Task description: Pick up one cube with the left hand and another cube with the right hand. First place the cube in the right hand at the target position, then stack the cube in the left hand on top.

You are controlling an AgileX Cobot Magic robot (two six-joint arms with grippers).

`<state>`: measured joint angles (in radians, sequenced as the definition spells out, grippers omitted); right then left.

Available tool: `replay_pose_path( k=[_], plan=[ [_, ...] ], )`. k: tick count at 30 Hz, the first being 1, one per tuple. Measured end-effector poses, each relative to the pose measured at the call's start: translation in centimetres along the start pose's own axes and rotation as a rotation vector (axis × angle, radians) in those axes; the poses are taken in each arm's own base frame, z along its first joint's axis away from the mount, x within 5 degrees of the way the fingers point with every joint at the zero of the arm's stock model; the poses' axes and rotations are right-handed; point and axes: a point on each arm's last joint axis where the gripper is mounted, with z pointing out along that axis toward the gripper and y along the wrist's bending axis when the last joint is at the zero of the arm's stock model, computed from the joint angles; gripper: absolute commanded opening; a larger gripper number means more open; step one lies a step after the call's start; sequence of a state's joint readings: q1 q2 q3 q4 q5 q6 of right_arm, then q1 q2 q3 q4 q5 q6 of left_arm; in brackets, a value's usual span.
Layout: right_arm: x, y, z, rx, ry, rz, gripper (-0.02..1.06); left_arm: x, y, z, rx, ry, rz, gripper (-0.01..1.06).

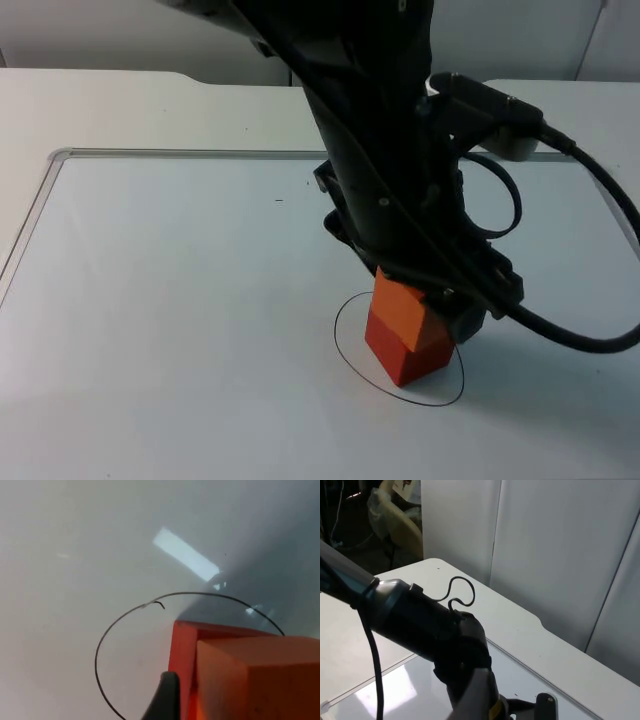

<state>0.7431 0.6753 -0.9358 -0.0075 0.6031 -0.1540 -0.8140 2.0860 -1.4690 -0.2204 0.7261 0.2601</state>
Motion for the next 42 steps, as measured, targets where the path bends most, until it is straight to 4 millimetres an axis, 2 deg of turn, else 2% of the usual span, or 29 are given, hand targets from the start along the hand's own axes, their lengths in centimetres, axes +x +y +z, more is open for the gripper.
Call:
replay_pose_path(
  k=[9, 14, 15, 20, 21, 25, 26, 27, 29, 30, 35, 36, 40, 41, 42],
  plan=[
    [0.0, 0.0, 0.0, 0.0, 0.0, 0.0, 0.82, 0.0, -0.1, -0.4, 0.006, 0.024, 0.005, 0.77],
    [0.0, 0.0, 0.0, 0.0, 0.0, 0.0, 0.82, -1.3, -0.5, -3.4, 0.014, 0.013, 0.026, 0.77],
    [0.0, 0.0, 0.0, 0.0, 0.0, 0.0, 0.82, -1.3, -0.5, -3.4, 0.014, 0.013, 0.026, 0.77],
    [0.0, 0.0, 0.0, 0.0, 0.0, 0.0, 0.82, -2.5, -0.9, -6.7, 0.02, 0.056, 0.062, 0.77],
    [0.0, 0.0, 0.0, 0.0, 0.0, 0.0, 0.82, -2.5, -0.9, -6.7, 0.02, 0.056, 0.062, 0.77],
    [0.0, 0.0, 0.0, 0.0, 0.0, 0.0, 0.82, -3.3, -1.4, -11.4, 0.006, 0.033, 0.097, 0.76],
    [0.0, 0.0, 0.0, 0.0, 0.0, 0.0, 0.82, -3.3, -1.4, -11.4, 0.006, 0.033, 0.097, 0.76],
    [0.0, 0.0, 0.0, 0.0, 0.0, 0.0, 0.82, -3.4, -1.7, -14.1, -0.008, -0.014, 0.11, 0.76],
    [0.0, 0.0, 0.0, 0.0, 0.0, 0.0, 0.82, -3.2, -2.1, -17.7, -0.035, -0.091, 0.127, 0.76],
    [0.0, 0.0, 0.0, 0.0, 0.0, 0.0, 0.82, -3.2, -2.1, -17.7, -0.035, -0.091, 0.127, 0.76],
    [0.0, 0.0, 0.0, 0.0, 0.0, 0.0, 0.82, -0.6, -3.2, -27.1, -0.122, -0.289, 0.16, 0.76],
    [0.0, 0.0, 0.0, 0.0, 0.0, 0.0, 0.82, -0.6, -3.2, -27.1, -0.122, -0.289, 0.16, 0.76],
    [0.0, 0.0, 0.0, -0.004, -0.001, 0.004, 0.82, 2.4, -4.1, -32.3, -0.16, -0.4, 0.16, 0.76],
    [0.0, 0.0, 0.0, -0.004, -0.001, 0.004, 0.82, 2.4, -4.1, -32.3, -0.16, -0.4, 0.16, 0.76],
    [0.0, 0.0, 0.0, -0.004, -0.001, 0.003, 0.82, 3.3, -4.2, -32.8, -0.163, -0.405, 0.161, 0.76]
  ],
)
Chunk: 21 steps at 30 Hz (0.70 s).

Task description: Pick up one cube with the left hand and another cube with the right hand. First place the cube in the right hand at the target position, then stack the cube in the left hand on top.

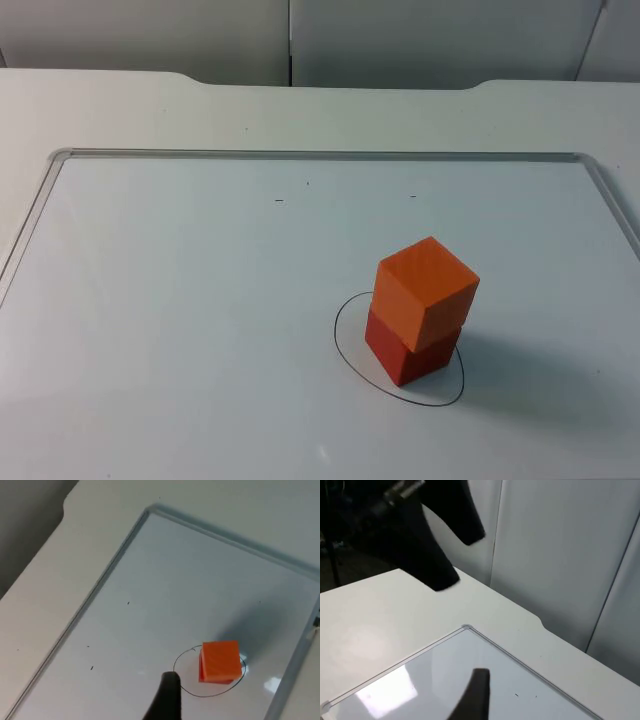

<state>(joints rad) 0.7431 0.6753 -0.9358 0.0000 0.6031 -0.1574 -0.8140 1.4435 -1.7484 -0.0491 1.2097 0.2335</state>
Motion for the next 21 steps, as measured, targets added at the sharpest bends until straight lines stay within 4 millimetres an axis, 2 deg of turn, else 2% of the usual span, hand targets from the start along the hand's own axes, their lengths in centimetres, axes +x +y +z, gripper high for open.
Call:
replay_pose_path(
  k=[2, 4, 5, 10, 11, 13, 14, 15, 16, 21],
  plan=[
    [0.0, 0.0, 0.0, 0.0, 0.0, -0.001, 0.82, 1.6, -0.4, -1.7, -0.005, -0.013, 0.001, 0.76],
    [0.0, 0.0, 0.0, 0.0, 0.0, -0.002, 0.82, 3.5, -0.8, -2.5, -0.01, -0.021, -0.001, 0.76],
    [0.0, 0.0, 0.0, 0.0, 0.0, -0.002, 0.82, 3.5, -0.8, -2.5, -0.01, -0.021, -0.001, 0.76],
    [0.9, 0.1, 0.5, -0.005, 0.032, -0.003, 0.82, 9.9, -2.2, -2.9, -0.02, -0.042, -0.017, 0.76],
    [0.9, 0.1, 0.5, -0.005, 0.032, -0.003, 0.82, 9.9, -2.2, -2.9, -0.02, -0.042, -0.017, 0.76],
    [2.2, 0.4, 1.2, -0.018, 0.067, 0.009, 0.82, 12.9, -2.9, -2.9, -0.019, -0.035, -0.037, 0.76],
    [2.5, 0.5, 1.4, -0.022, 0.075, 0.013, 0.82, 14.2, -3.2, -3.3, -0.021, -0.046, -0.047, 0.76],
    [3.3, 0.7, 1.8, -0.033, 0.092, 0.026, 0.82, 16.4, -3.7, -3.7, -0.021, -0.052, -0.073, 0.76],
    [3.3, 0.7, 1.8, -0.033, 0.092, 0.026, 0.82, 16.4, -3.7, -3.7, -0.021, -0.052, -0.073, 0.76],
    [4.6, 1.5, 2.4, -0.1, 0.121, 0.028, 0.82, 22.1, -5.0, -5.9, -0.031, -0.149, -0.165, 0.76]
  ],
)
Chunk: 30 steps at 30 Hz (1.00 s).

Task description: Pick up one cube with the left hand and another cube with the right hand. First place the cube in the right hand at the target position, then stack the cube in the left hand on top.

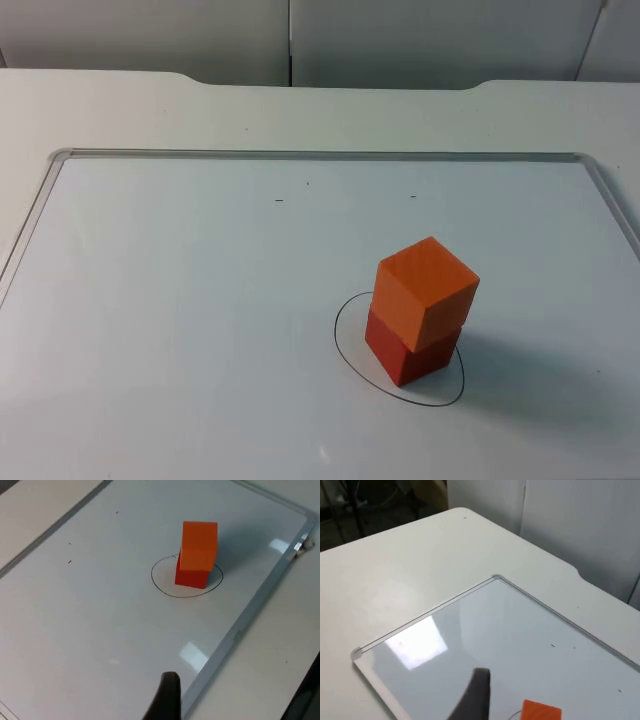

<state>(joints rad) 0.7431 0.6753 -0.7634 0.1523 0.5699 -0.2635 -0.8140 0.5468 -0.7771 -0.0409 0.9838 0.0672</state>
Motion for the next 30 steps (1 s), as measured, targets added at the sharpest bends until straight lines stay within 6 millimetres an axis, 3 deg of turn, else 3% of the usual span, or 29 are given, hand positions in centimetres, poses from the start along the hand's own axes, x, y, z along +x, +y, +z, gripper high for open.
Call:
replay_pose_path(
  k=[1, 5, 6, 11, 16, 26, 30],
  plan=[
    [0.0, 0.0, 0.0, 0.0, 0.0, 0.0, 0.82, 0.0, 0.0, 0.0, 0.0, 0.0, 0.0, 0.76],
    [-0.1, 0.6, 0.0, -0.068, -0.011, -0.033, 0.82, 4.1, -0.3, -2.4, -0.003, -0.128, -0.043, 0.76],
    [-0.1, 0.6, 0.0, -0.068, -0.011, -0.033, 0.82, 4.1, -0.3, -2.4, -0.003, -0.128, -0.043, 0.76],
    [0.3, 1.2, -0.1, -0.138, 0.019, -0.07, 0.82, 8.3, -0.5, -4.2, 0.005, -0.254, -0.097, 0.76],
    [0.5, 1.4, -0.1, -0.154, 0.04, -0.076, 0.82, 10.0, -0.4, -4.3, -0.014, -0.226, -0.101, 0.76],
    [0.5, 1.5, -0.1, -0.167, 0.046, -0.069, 0.82, 10.7, -0.2, -3.6, -0.047, -0.162, -0.08, 0.77],
    [0.5, 1.5, -0.1, -0.167, 0.046, -0.075, 0.82, 10.7, -0.1, -3.6, -0.051, -0.162, -0.07, 0.9]
  ],
)
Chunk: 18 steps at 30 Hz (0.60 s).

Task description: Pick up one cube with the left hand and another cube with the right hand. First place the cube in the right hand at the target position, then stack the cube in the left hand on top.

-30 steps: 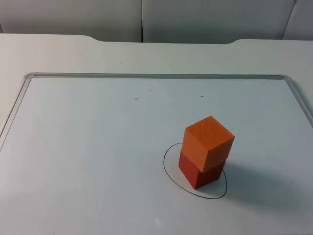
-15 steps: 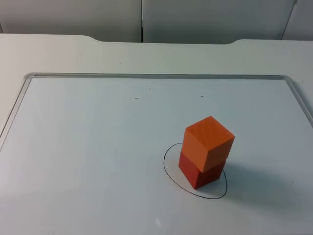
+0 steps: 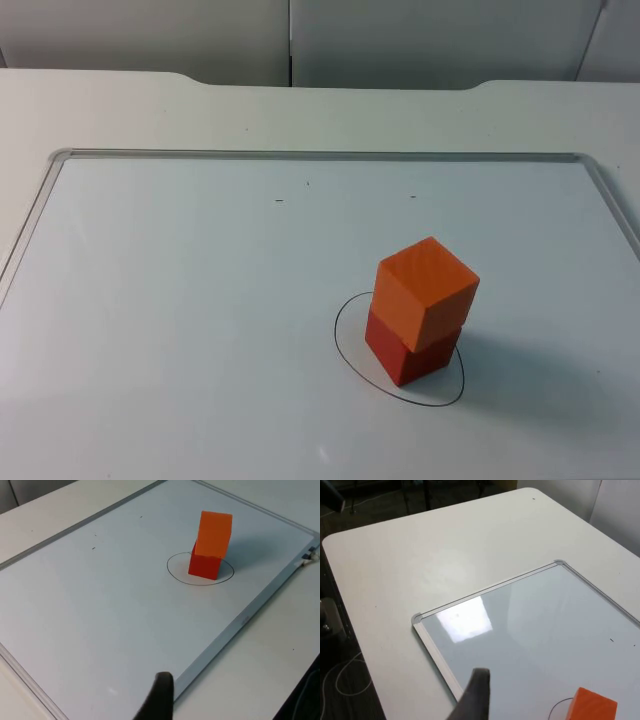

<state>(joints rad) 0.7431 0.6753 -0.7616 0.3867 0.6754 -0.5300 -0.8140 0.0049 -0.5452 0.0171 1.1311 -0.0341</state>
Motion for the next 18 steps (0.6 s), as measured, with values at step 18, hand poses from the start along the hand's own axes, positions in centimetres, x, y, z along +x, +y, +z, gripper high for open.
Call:
replay_pose_path(
  k=[18],
  plan=[
    [-0.1, 0.8, -3.2, 0.025, -0.118, -0.046, 0.82, 0.0, 0.0, 0.0, -0.004, 0.0, 0.006, 1.02]
  ],
)
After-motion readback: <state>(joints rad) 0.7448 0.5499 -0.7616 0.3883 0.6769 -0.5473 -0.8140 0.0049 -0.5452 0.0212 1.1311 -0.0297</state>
